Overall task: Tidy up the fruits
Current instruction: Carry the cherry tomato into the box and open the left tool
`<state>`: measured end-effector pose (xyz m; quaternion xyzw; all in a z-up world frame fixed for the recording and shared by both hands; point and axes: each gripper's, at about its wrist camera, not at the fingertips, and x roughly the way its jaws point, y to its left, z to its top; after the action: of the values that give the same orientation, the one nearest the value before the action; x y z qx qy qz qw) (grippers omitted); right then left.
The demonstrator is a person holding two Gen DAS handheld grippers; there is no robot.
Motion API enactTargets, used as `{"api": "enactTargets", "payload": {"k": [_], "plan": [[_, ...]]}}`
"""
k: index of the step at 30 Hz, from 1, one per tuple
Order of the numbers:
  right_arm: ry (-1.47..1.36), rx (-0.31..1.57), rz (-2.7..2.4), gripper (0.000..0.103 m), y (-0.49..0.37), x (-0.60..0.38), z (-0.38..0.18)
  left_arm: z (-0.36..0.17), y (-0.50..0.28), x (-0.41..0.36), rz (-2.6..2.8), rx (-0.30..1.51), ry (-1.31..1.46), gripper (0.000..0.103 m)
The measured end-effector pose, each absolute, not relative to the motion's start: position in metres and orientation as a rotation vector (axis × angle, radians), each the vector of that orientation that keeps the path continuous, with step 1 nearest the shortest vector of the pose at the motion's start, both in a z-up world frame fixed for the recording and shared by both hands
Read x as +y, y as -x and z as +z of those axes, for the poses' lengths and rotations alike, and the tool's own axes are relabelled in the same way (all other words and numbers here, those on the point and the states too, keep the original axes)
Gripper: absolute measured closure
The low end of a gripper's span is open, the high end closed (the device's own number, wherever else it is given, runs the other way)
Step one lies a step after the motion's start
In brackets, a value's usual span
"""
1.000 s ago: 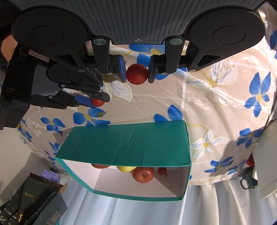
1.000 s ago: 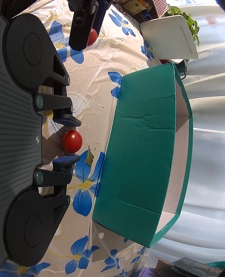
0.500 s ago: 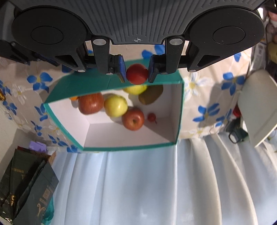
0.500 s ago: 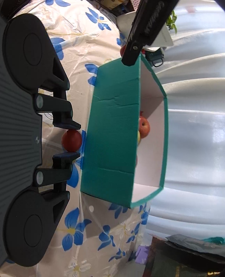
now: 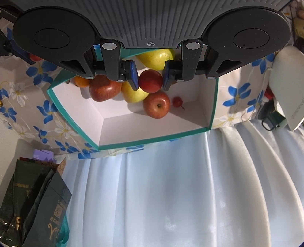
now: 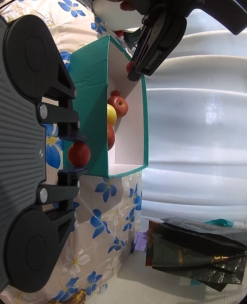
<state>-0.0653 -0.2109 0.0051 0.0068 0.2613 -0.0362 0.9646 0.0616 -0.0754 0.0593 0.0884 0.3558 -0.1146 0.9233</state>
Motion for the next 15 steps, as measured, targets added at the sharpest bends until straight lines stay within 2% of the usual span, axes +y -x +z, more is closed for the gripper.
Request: {"api": "enactTargets", "payload": {"k": [15], "plan": [[-0.012,0.531,-0.116,0.077,0.052,-0.211,0.006,0.029,-0.106,-0.07,-0.183,0.773,-0.185,0.073]]}}
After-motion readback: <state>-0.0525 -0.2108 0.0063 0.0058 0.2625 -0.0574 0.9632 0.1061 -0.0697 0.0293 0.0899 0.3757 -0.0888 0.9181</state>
